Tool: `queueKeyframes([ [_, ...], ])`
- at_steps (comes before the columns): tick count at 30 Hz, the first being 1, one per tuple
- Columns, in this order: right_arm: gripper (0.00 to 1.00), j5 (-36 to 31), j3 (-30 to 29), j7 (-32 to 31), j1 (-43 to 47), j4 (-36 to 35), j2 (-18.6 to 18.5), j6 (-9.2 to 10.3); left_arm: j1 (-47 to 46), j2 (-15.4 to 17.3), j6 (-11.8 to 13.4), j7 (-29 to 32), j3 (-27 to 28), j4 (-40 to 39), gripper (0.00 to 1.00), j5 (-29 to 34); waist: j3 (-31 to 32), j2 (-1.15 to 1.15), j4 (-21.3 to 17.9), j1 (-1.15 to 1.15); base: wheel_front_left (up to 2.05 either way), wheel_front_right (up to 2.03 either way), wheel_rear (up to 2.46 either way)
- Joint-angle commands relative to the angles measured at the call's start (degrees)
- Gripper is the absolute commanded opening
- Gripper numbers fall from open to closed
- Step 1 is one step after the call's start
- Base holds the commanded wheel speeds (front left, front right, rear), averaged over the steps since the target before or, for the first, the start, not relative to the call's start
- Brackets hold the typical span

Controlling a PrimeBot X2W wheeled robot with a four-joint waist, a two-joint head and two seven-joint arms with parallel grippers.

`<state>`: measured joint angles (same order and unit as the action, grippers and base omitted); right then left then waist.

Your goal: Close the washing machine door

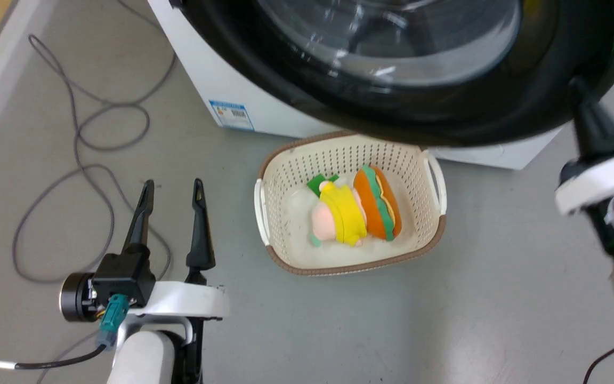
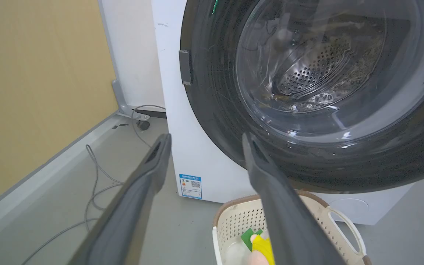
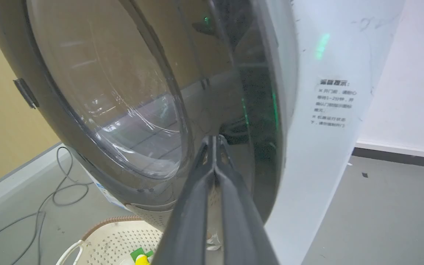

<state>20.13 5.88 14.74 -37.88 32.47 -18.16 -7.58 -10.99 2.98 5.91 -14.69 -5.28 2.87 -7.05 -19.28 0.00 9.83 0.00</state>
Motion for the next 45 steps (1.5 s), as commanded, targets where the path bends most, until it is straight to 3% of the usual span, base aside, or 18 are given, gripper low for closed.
queueKeyframes([
  [1, 0.0, 0.19, -0.66, 0.26, -2.56, 1.36, -0.76, 0.09, -1.19, -0.08, 0.44, -0.3, -0.4, -0.35, 1.0, -0.41, -1.38, 0.0, 0.45, 0.0, 0.0, 0.0, 0.0],
  [15, 0.0, -1.75, -1.82, 0.26, -12.89, 9.24, -3.3, 0.09, -2.85, -0.1, 1.51, -0.3, -1.16, -0.75, 1.0, -1.75, -3.9, 0.0, 1.63, 0.0, 0.0, 0.0, 0.0],
  [23, 0.0, -3.7, -2.76, 0.26, -13.94, 10.77, -2.23, 0.09, -2.86, -0.1, 1.68, -0.3, -0.7, -0.66, 1.0, -1.55, -3.46, 0.0, 0.93, 0.0, 0.0, 0.0, 0.0],
  [27, 0.0, -5.39, -3.49, 0.26, -10.19, 6.67, -1.6, 0.09, -1.9, -0.1, 1.71, -0.3, -0.09, 0.19, 1.0, -1.07, -1.03, 0.0, -0.38, 0.0, 0.0, 0.0, 0.0],
  [33, 0.0, -10.15, -7.29, 0.26, -0.73, -4.94, 0.35, 0.09, 0.15, -0.1, 1.14, -0.3, 1.53, 1.53, 1.0, 0.35, 3.92, 0.0, -3.73, 0.0, 0.0, 0.0, 0.0],
  [39, 0.0, -13.65, -10.45, 0.26, 9.01, -16.09, 4.74, 0.09, 2.44, -0.1, 0.57, -0.3, 3.02, 2.6, 1.0, 1.79, 8.63, 0.0, -7.35, 0.0, 0.0, 0.0, 0.0],
  [45, 0.0, -14.5, -10.28, 0.26, 17.99, -19.22, 9.4, 0.09, 5.43, -0.1, 0.26, -0.3, 4.1, 3.34, 1.0, 2.6, 12.69, 0.0, -10.12, 0.0, 0.0, 0.0, 0.0],
])
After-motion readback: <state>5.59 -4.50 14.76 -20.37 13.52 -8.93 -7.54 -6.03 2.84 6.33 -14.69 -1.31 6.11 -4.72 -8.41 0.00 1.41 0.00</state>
